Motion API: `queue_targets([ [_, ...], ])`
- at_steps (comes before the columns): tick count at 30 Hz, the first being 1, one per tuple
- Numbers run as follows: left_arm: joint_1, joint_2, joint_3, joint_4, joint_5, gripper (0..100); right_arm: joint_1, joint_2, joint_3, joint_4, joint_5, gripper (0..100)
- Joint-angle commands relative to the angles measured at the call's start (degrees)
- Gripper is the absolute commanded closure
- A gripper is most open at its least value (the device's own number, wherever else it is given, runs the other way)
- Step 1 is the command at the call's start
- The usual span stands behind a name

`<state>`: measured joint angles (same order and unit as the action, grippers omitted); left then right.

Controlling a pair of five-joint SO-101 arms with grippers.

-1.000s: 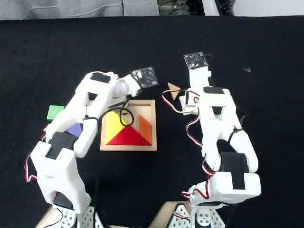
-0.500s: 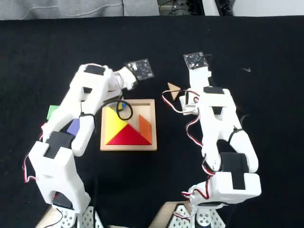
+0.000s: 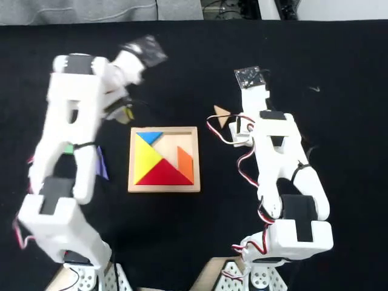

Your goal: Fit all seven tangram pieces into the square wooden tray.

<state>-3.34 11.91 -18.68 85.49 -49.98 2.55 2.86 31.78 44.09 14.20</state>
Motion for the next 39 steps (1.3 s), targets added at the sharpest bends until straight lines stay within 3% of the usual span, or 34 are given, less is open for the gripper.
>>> queue_targets([
  [1,-6.1,-8.4,2.4,1.9,5.0,76,0.4,-0.3,-3.3,-1.0,0.3,98.4],
  [7,-16.4,-17.1,23.9,-7.4,7.9,76,0.4,-0.3,-3.1,-1.0,0.3,98.4],
  [12,-26.5,-19.3,38.4,-24.3,18.9,76,0.4,-0.3,-3.0,-1.0,0.2,98.3],
  [15,-29.4,-19.3,41.5,-28.4,25.7,76,0.3,-0.3,-3.0,-1.0,0.2,98.3],
  [23,-26.6,-16.3,41.5,-31.9,25.7,75,0.3,-0.3,-2.9,-1.0,0.2,98.3],
  [26,-22.8,-15.0,42.2,-24.7,26.2,75,0.3,-0.3,-2.9,-1.0,0.2,98.3],
  [30,-16.0,-14.8,42.6,-16.2,36.9,75,0.3,-0.3,-2.9,-1.0,0.2,98.3],
  [36,-14.5,-14.6,47.5,-22.2,53.2,67,0.3,-0.3,-2.9,-0.6,0.2,98.3],
  [39,-15.4,-14.9,50.0,-26.1,53.9,67,0.3,-0.3,-2.9,-0.6,0.2,98.3],
])
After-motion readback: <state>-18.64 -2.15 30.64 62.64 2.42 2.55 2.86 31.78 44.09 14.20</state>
